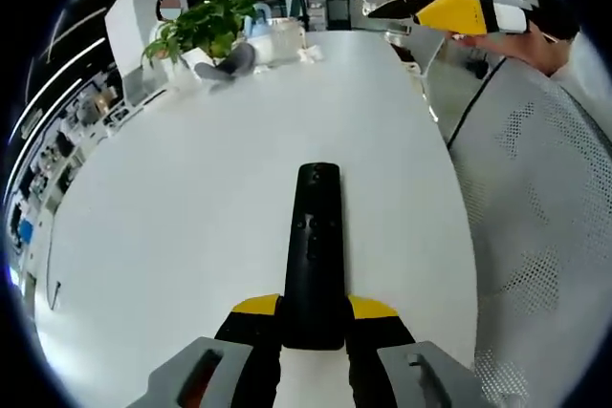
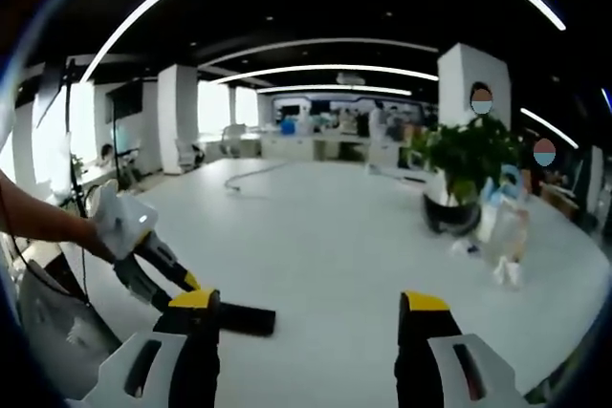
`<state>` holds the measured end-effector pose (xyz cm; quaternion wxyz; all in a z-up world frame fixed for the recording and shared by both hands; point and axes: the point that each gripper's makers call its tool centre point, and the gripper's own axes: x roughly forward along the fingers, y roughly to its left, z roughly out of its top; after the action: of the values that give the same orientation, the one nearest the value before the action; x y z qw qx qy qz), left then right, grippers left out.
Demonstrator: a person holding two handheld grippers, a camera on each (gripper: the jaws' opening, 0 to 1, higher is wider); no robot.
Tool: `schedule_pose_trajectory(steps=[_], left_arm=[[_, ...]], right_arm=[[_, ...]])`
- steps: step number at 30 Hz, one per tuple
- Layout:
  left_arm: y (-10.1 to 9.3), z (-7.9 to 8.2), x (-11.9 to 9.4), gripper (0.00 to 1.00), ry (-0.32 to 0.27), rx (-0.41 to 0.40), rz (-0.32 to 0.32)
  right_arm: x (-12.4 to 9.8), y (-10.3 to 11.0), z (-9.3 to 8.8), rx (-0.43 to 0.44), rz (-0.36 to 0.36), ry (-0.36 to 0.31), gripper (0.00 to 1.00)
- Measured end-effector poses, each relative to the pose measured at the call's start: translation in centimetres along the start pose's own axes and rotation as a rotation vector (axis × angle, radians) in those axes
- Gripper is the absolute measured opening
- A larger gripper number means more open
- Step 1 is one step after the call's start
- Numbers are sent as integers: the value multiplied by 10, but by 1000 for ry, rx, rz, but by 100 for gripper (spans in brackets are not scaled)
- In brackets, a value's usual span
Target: Press the specified remote control buttons in sequence, fully releasing each button before pressing the next.
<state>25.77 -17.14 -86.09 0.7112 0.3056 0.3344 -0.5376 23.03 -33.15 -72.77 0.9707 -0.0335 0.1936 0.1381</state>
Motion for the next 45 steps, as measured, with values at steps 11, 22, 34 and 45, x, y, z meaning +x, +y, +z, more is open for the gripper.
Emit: schedule_pose_trajectory(steps=[11, 22, 34, 45], left_arm=[[20, 0, 1, 24, 24, 31, 8], [37, 2, 5, 24, 28, 84, 14], [56, 5, 9, 24, 43, 106, 31], [67, 9, 12, 24, 58, 150, 31]], right_arm=[[1, 2, -4, -5, 4, 23, 73], [1, 3, -6, -15, 4, 34, 72], [2, 2, -7, -13, 3, 41, 72], [2, 5, -9, -17, 10, 52, 71]])
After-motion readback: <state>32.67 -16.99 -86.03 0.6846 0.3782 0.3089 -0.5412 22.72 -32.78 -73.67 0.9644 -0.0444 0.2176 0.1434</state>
